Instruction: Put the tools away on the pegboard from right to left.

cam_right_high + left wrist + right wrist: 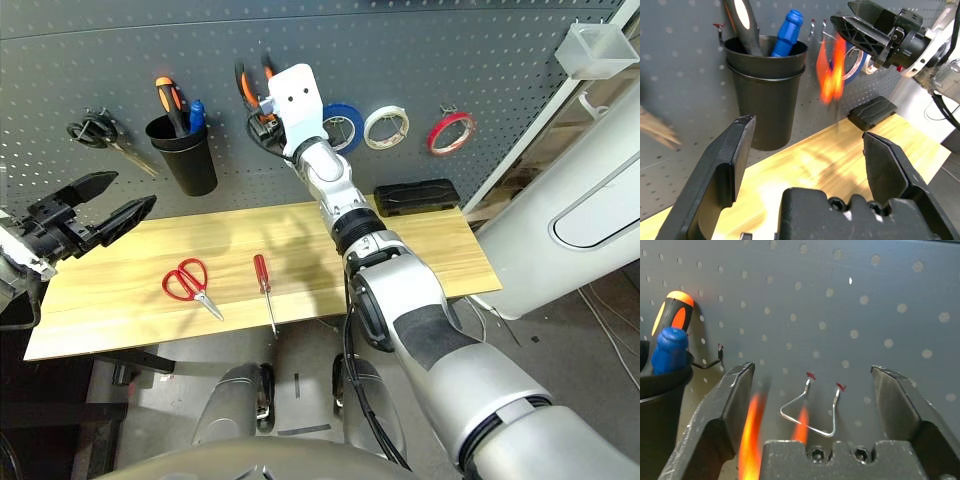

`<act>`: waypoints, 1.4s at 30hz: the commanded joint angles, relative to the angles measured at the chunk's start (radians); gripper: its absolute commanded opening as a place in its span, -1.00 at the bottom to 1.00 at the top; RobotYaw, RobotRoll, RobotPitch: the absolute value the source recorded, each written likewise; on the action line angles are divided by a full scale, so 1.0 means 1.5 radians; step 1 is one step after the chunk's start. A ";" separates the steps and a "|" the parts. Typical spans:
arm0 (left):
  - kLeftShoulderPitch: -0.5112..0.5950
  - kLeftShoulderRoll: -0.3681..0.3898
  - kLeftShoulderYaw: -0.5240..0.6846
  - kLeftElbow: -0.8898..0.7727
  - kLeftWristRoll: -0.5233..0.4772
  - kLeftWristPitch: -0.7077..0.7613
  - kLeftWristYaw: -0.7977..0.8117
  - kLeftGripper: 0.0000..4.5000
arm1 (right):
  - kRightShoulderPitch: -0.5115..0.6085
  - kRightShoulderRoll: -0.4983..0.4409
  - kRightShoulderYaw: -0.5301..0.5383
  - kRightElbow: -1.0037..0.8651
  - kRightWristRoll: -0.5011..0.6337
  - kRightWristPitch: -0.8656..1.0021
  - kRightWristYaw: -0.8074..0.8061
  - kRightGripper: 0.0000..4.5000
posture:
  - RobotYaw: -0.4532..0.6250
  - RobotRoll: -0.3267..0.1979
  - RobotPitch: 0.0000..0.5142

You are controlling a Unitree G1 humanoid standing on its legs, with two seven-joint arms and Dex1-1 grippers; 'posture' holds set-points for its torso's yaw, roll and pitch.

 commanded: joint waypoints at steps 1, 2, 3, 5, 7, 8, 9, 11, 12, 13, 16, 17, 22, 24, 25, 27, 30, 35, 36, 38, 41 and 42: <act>-0.009 -0.005 -0.018 0.000 -0.001 0.003 -0.001 1.00 | 0.017 -0.010 -0.008 -0.024 0.004 0.005 0.006 0.99 | 0.00 0.25 -0.56; -0.012 -0.006 -0.023 0.002 -0.001 0.003 -0.001 1.00 | 0.019 -0.012 -0.008 -0.031 0.006 0.007 0.010 0.99 | -0.01 0.25 -0.55; -0.015 -0.009 -0.029 0.003 -0.001 0.003 0.000 1.00 | 0.023 -0.016 -0.008 -0.042 0.007 0.009 0.015 0.99 | -0.01 0.25 -0.55; -0.019 -0.016 -0.038 0.003 0.000 0.003 0.001 1.00 | 0.034 -0.024 -0.007 -0.063 0.009 0.014 0.023 0.99 | -0.03 0.25 -0.55; -0.021 -0.021 -0.043 0.002 -0.001 0.003 0.000 1.00 | 0.047 -0.032 -0.005 -0.090 0.011 0.021 0.033 0.99 | -0.04 0.25 -0.56; -0.021 -0.022 -0.046 0.001 -0.001 0.005 0.000 1.00 | 0.056 -0.036 -0.004 -0.112 0.012 0.028 0.040 0.99 | -0.04 0.25 -0.56; -0.022 -0.023 -0.047 0.000 -0.002 0.006 0.001 1.00 | 0.062 -0.039 -0.002 -0.129 0.014 0.035 0.045 0.99 | -0.04 0.25 -0.56; -0.023 -0.025 -0.050 0.000 -0.001 0.006 0.001 1.00 | 0.078 -0.044 0.001 -0.176 0.019 0.058 0.058 0.99 | -0.04 0.25 -0.56; -0.022 -0.026 -0.053 -0.001 -0.001 0.006 0.001 1.00 | 0.094 -0.050 0.005 -0.220 0.027 0.085 0.075 0.99 | -0.05 0.25 -0.56; -0.021 -0.028 -0.055 -0.002 -0.002 0.008 0.000 1.00 | 0.111 -0.056 0.009 -0.265 0.036 0.115 0.095 0.99 | -0.05 0.25 -0.55; -0.019 -0.031 -0.060 -0.005 -0.004 0.011 -0.001 1.00 | 0.169 -0.076 0.027 -0.404 0.068 0.230 0.158 0.99 | -0.06 0.25 -0.55; -0.019 -0.031 -0.061 -0.005 -0.004 0.011 -0.002 1.00 | 0.195 -0.090 0.036 -0.458 0.078 0.277 0.179 0.99 | -0.06 0.25 -0.55; -0.022 -0.033 -0.068 0.001 -0.003 0.010 -0.005 1.00 | 0.281 -0.148 0.054 -0.646 0.124 0.460 0.226 0.99 | -0.09 0.25 -0.53; -0.022 -0.034 -0.074 0.000 -0.005 0.013 -0.007 1.00 | 0.309 -0.176 0.055 -0.707 0.151 0.554 0.240 0.99 | -0.10 0.25 -0.52; -0.022 -0.034 -0.076 0.001 -0.005 0.014 -0.007 1.00 | 0.316 -0.185 0.056 -0.726 0.159 0.588 0.242 0.99 | -0.11 0.25 -0.52; -0.020 -0.034 -0.081 0.001 -0.005 0.015 -0.009 1.00 | 0.331 -0.202 0.064 -0.758 0.166 0.648 0.242 0.99 | -0.12 0.25 -0.51; -0.020 -0.035 -0.090 0.000 -0.006 0.019 -0.012 1.00 | 0.353 -0.216 0.077 -0.775 0.164 0.728 0.231 0.99 | -0.12 0.25 -0.50; -0.007 -0.038 -0.099 -0.011 -0.012 0.031 -0.014 1.00 | 0.354 -0.203 0.097 -0.751 0.154 0.817 0.195 0.99 | -0.11 0.25 -0.46; 0.002 -0.037 -0.101 -0.016 -0.012 0.031 -0.019 1.00 | 0.349 -0.193 0.099 -0.735 0.152 0.836 0.181 0.99 | -0.11 0.25 -0.45; 0.022 -0.035 -0.103 -0.026 -0.011 0.032 -0.023 1.00 | 0.339 -0.178 0.109 -0.703 0.138 0.845 0.163 0.99 | -0.09 0.25 -0.41; 0.040 -0.038 -0.101 -0.043 -0.015 0.038 -0.017 1.00 | 0.325 -0.154 0.111 -0.657 0.126 0.853 0.137 0.99 | -0.07 0.25 -0.37; 0.046 -0.038 -0.101 -0.049 -0.017 0.040 -0.016 1.00 | 0.318 -0.147 0.113 -0.637 0.119 0.858 0.126 0.99 | -0.06 0.25 -0.36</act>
